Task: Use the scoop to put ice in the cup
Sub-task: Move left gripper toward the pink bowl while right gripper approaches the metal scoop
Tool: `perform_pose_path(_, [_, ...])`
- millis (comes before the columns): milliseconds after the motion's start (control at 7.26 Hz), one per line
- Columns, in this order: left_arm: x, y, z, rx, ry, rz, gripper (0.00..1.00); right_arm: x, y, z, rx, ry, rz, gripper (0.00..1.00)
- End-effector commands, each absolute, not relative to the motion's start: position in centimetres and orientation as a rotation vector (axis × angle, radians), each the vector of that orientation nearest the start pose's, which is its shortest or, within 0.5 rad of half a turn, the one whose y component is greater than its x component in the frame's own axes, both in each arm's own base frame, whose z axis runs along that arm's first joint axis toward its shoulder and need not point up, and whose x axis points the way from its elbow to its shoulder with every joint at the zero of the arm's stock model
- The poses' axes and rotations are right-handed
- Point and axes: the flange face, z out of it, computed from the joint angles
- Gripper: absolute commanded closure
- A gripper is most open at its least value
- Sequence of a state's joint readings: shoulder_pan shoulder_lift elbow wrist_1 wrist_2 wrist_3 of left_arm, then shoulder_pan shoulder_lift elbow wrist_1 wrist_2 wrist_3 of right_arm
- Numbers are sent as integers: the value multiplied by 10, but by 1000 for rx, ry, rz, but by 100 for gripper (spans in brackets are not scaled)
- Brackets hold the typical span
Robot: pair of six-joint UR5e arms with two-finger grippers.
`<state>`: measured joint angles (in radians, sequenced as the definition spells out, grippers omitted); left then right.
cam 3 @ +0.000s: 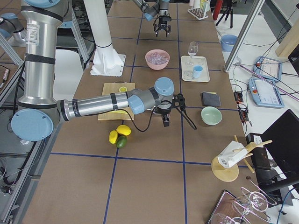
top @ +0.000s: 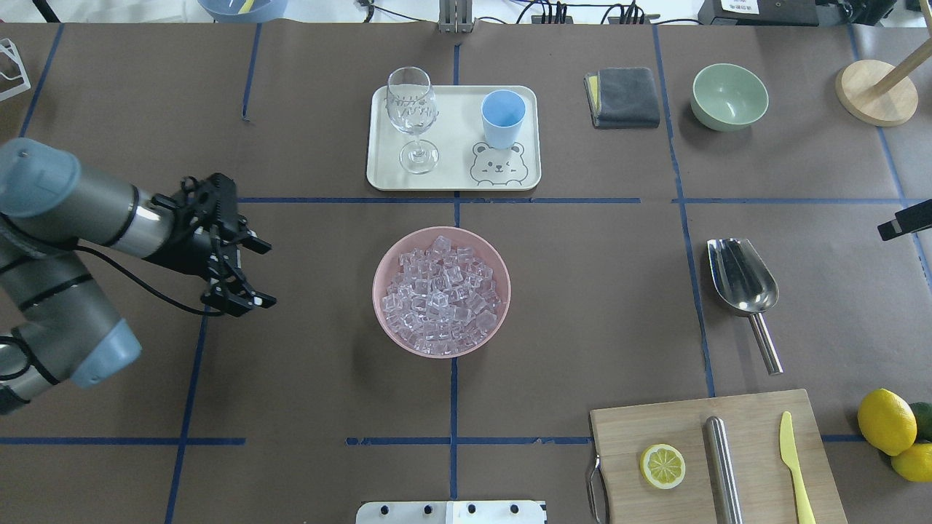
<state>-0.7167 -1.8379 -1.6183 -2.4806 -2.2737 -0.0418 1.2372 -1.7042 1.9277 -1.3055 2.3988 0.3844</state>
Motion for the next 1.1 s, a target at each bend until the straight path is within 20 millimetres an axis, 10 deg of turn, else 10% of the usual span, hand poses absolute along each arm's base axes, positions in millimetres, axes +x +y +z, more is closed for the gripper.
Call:
perform_pose_path(0, [475, -400, 359, 934, 1116, 1160, 0, -155, -409, 470, 157, -966, -147, 0])
perform_pose_path(551, [506, -383, 343, 964, 1149, 1190, 0, -232, -318, 453, 168, -865, -36, 0])
perform_pose_path(964, [508, -387, 341, 995, 1109, 1157, 0, -288, -288, 463, 243, -771, 36, 0])
